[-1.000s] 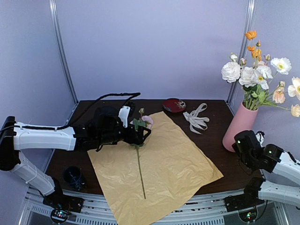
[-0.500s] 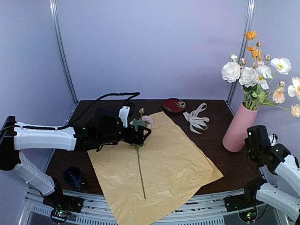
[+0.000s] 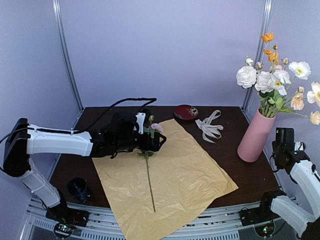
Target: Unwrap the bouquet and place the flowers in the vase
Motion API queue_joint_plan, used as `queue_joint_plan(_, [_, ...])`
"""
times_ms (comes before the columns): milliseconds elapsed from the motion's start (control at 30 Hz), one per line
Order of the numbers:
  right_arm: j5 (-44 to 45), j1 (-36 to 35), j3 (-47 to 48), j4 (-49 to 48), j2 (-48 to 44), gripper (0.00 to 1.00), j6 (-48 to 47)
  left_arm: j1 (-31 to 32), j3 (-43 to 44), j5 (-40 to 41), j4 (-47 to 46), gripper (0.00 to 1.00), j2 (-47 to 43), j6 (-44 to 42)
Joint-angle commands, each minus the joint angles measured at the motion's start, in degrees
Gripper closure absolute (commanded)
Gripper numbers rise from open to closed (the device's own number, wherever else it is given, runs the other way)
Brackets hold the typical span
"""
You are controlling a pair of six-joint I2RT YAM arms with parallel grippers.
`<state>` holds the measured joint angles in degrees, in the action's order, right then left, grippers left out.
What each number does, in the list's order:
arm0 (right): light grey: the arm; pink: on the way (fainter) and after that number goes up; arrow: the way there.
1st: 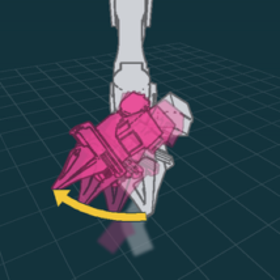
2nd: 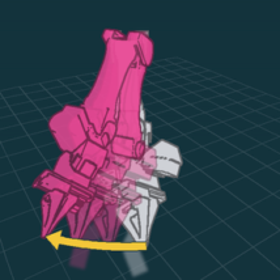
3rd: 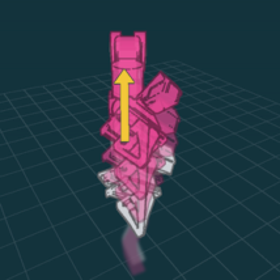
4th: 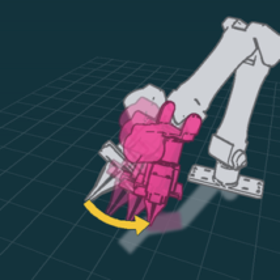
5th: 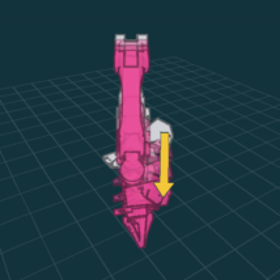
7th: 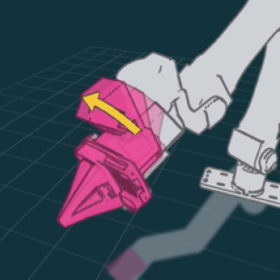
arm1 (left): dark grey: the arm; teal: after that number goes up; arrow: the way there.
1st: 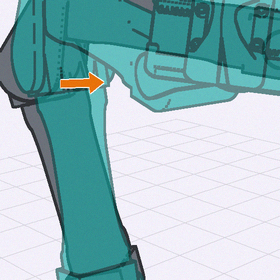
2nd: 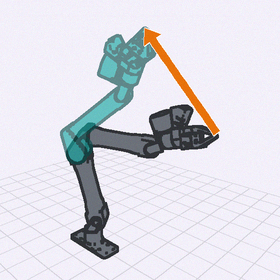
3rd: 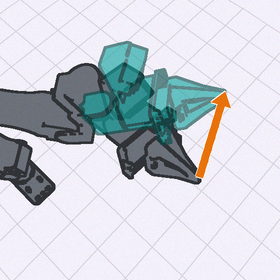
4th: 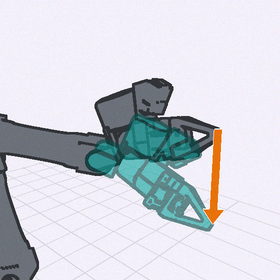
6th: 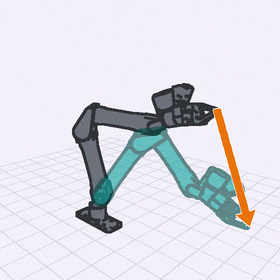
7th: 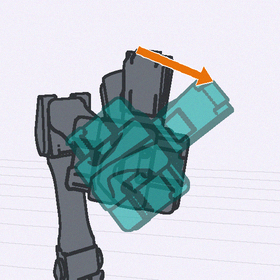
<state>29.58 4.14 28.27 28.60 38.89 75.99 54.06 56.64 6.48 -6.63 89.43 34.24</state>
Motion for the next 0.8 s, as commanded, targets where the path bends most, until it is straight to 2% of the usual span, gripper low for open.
queue_joint_plan(0, [-4.44,3.05,-1.18,-9.25,4.38,0.99,-2.42,-0.45,5.76,-2.13,-1.77,0.02,3.60,0.25])
queue_joint_plan(267, [-7.98,10.06,-4.34,-20.90,12.59,0.81,-3.33,-1.36,16.32,-4.26,0.99,0.02,12.19,-1.33])
queue_joint_plan(400, [-11.60,12.36,-5.71,-26.77,14.88,0.59,-3.28,-2.22,20.06,-5.74,0.90,0.03,15.93,-1.62])
queue_joint_plan(567, [-13.68,13.66,-7.20,-30.66,15.07,0.40,-1.63,-3.16,25.36,-8.35,0.71,0.03,21.12,-1.51])
queue_joint_plan(767, [-16.25,14.31,-8.09,-32.83,15.62,0.31,1.79,-3.87,30.99,-10.94,1.12,0.04,26.28,-1.12])
